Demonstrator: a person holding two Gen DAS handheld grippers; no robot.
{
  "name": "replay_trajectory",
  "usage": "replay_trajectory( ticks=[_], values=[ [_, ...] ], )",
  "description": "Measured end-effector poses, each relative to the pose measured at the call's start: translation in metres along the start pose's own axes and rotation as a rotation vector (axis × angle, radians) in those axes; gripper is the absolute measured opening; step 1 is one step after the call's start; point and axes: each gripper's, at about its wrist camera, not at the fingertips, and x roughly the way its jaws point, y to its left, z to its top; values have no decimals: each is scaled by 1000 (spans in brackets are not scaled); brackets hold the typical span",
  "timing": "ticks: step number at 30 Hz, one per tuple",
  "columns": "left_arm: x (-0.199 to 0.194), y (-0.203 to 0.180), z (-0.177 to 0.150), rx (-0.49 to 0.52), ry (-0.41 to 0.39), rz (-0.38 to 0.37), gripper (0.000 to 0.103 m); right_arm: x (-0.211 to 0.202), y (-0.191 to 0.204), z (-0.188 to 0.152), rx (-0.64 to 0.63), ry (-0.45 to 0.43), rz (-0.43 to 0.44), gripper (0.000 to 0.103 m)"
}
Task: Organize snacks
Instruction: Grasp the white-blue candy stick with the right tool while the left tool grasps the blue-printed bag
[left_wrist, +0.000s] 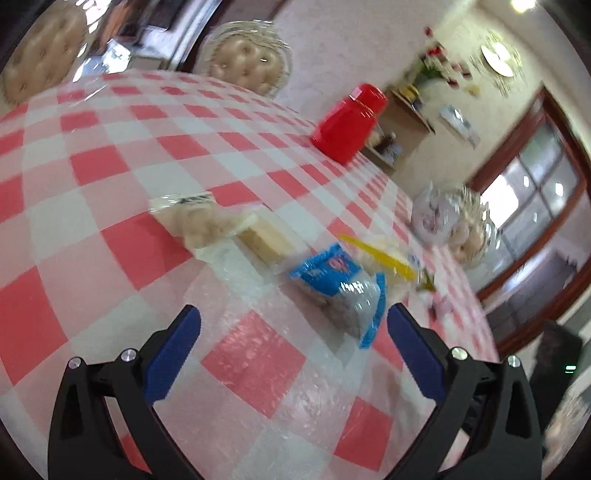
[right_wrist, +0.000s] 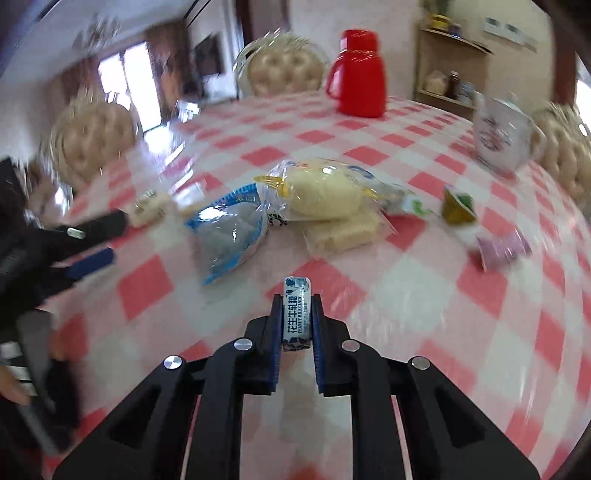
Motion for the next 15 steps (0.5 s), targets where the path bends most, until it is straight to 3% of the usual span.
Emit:
replay_trajectory(
  ticks=[3,6,9,10,15],
  values=[
    [6,-26,-11,116,32,42,101,-13,-11,-14,101,-25,-17,15],
    [24,-46,-17,151,101,36,101,-22,-24,-14,170,-71,-47,15],
    [50,-56,-14,78,139,118,101,-27,-38,-15,228,-94,-61,15],
    [56,-61,-10,65,115,162,101,-27,-43,-14,244,-96,-68,15],
    [94,-77,7,70,110,332,101,-26,-52,-15,287,-97,-59,15]
  ],
)
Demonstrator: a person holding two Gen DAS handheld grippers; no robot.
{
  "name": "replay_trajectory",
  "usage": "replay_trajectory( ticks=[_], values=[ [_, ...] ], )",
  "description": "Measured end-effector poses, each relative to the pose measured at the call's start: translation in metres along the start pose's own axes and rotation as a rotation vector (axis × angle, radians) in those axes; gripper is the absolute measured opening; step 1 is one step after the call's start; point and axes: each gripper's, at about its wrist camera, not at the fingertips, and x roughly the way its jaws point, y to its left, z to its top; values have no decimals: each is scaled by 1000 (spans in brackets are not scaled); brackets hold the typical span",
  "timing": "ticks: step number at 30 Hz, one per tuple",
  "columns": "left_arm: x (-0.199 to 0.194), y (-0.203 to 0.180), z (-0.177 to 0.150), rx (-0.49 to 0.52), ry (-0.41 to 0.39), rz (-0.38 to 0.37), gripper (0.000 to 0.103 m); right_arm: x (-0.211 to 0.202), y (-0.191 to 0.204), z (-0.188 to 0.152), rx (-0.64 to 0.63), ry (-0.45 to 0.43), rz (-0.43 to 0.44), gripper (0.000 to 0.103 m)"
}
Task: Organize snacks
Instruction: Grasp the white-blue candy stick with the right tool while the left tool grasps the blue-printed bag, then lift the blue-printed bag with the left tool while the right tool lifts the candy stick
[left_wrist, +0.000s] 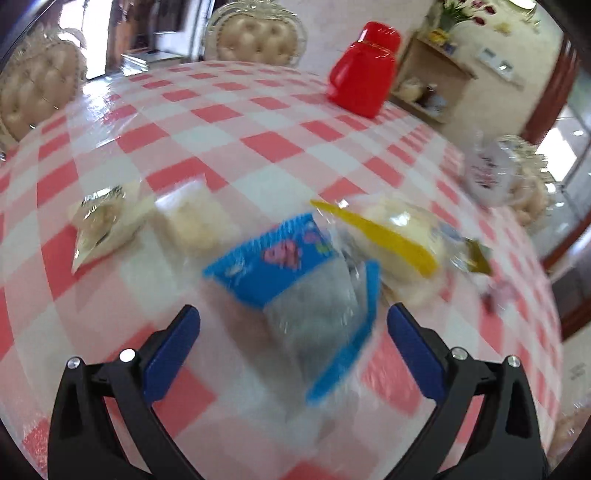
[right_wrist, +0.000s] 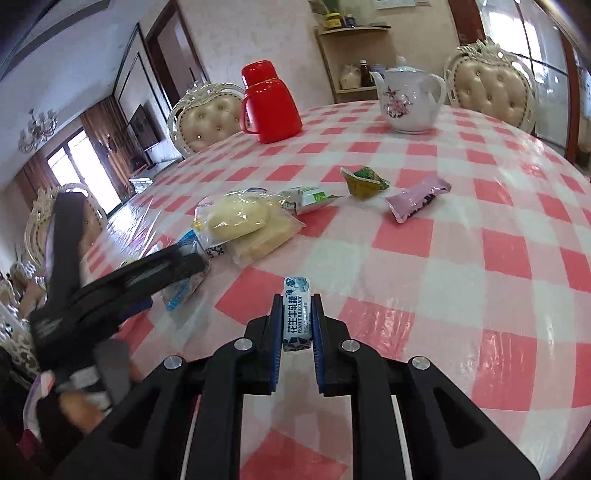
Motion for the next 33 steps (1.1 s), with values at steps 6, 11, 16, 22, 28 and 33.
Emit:
replay_trajectory(
  ticks=[6,11,16,22,28,33],
  values=[
    [10,-9,10,108,9,43,88,0,4,-1,-7,2,22,15],
    [-12,1,0,199,-13,-76,51,2,-1,-2,8,5,12,15],
    [-40,20,-24,204,-18,-158,51,2,-1,-2,4,5,9,15],
    [-61,29,-45,202,-49,-212,51,4,-9,-4,35,6,6,15],
    [-72,27,-56,235,-72,-216,51,-1,-17,-7,77,-18,31,15],
    [-79,32,-65,234,-74,-228,51,-13,-19,-17,117,-17,36,15]
  ],
)
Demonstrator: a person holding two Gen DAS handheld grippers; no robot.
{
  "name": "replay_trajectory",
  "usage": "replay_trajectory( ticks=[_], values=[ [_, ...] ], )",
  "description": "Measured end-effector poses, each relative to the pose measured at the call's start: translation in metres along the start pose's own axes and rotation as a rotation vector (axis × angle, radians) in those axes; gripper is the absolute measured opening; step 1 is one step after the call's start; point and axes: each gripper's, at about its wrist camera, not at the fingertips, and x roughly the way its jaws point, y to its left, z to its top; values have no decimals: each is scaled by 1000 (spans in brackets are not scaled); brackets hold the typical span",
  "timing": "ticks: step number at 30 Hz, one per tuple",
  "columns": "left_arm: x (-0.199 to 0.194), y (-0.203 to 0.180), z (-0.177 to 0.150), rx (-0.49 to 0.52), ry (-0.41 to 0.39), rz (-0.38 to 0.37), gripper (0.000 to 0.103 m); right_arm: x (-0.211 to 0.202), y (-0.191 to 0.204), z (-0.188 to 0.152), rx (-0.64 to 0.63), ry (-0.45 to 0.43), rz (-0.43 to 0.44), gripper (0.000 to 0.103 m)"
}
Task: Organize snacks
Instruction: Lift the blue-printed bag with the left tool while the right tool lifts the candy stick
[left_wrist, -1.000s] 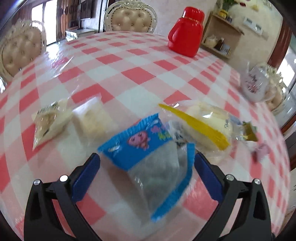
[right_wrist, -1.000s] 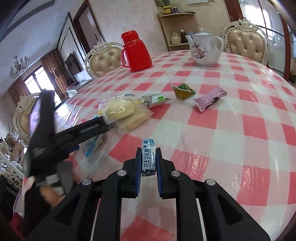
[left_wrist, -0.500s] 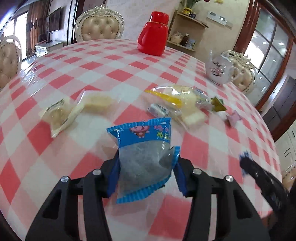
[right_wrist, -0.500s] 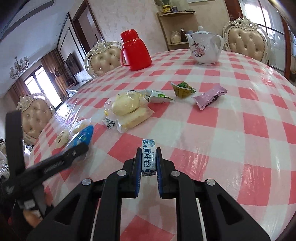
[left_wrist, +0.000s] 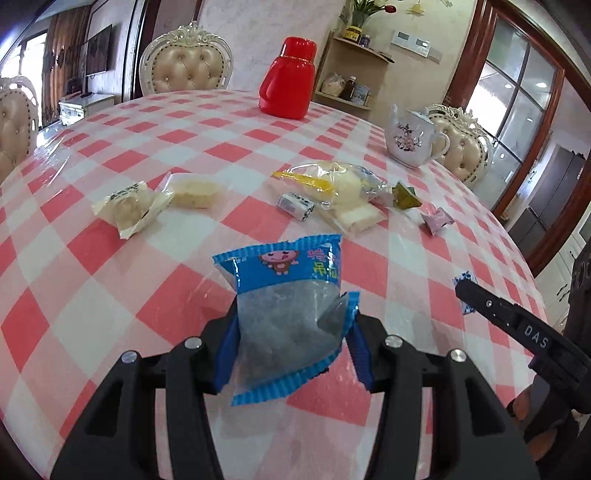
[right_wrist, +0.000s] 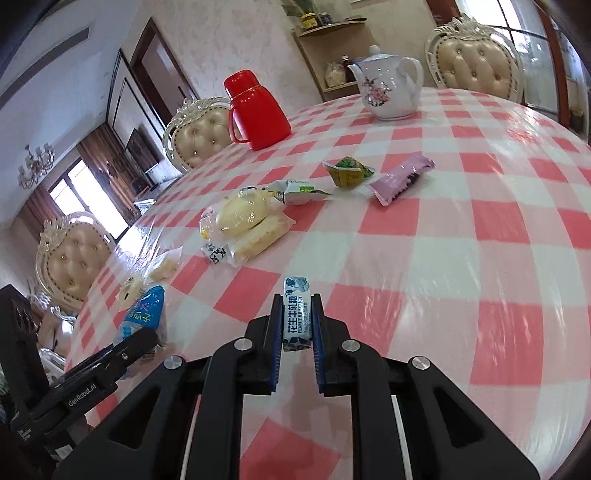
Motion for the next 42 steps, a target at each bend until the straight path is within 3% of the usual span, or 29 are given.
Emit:
replay_trajectory(
  ticks=[15,31,42],
  values=[
    [-35,1,-22,-2,-52,-22,52,-67,24,-67,51,-35,114,15],
    [-86,9,-66,8,-68,-63,52,-105,57,-119,-1,-3,132,15],
    [-138,23,-90,104,-71,-4,52,-116,95,-145,-85,22,133,15]
  ],
)
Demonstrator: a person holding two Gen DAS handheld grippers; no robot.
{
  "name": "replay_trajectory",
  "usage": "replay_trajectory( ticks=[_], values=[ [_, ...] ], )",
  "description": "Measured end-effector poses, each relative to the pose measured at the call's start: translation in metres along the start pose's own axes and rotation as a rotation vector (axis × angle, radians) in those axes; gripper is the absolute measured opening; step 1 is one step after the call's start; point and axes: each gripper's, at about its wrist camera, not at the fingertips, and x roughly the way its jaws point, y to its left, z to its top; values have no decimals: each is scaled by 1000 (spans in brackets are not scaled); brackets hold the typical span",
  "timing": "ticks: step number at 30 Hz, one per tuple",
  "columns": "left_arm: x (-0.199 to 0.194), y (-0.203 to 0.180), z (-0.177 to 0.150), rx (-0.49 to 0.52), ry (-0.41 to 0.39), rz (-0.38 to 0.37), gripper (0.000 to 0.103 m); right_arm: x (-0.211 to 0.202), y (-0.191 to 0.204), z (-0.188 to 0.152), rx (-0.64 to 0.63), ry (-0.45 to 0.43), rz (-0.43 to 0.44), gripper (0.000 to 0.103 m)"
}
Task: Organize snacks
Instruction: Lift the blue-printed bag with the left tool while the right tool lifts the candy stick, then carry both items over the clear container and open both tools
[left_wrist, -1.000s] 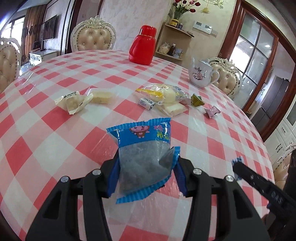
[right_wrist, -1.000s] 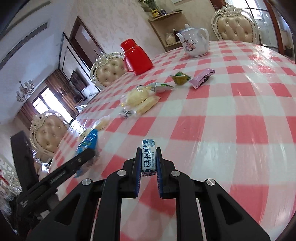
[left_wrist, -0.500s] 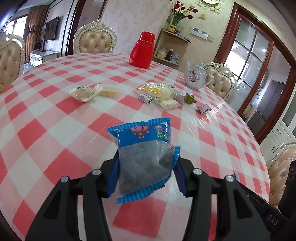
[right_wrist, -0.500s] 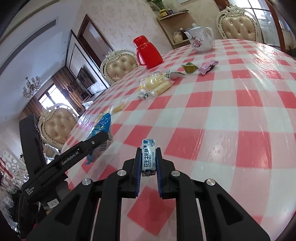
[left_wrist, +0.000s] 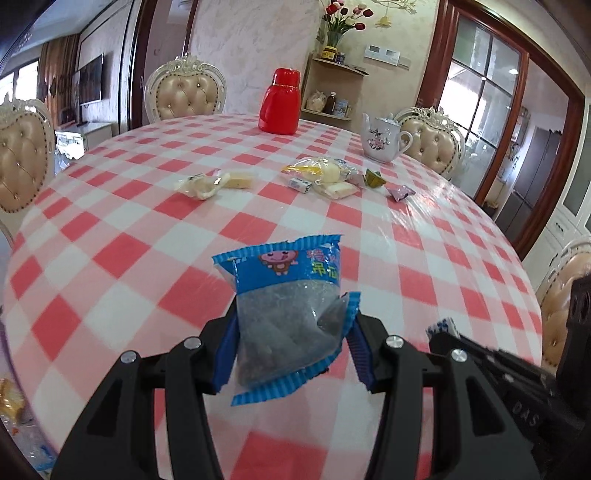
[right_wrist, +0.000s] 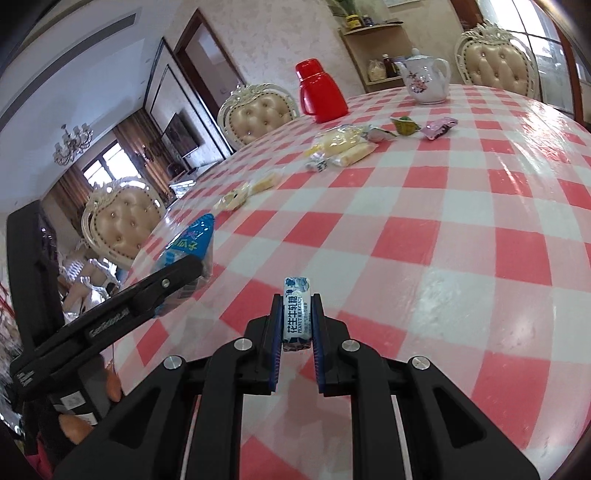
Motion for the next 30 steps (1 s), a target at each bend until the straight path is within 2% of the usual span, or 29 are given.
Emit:
replay_trajectory(
  ticks=[10,16,24,30],
  values=[
    [-52,40,-29,31,-1,59,52,-1,56,-19,-116,38,37,15],
    [-82,72,-40,48,-5,121,52,1,100,-33,-213,66,80,15],
    [-103,124,-52,83,41,230,52,11,158,-57,-347,123,157,15],
    [-122,157,-61,119,86,258,52,23,213,-79,-480,181,232,15]
  ],
)
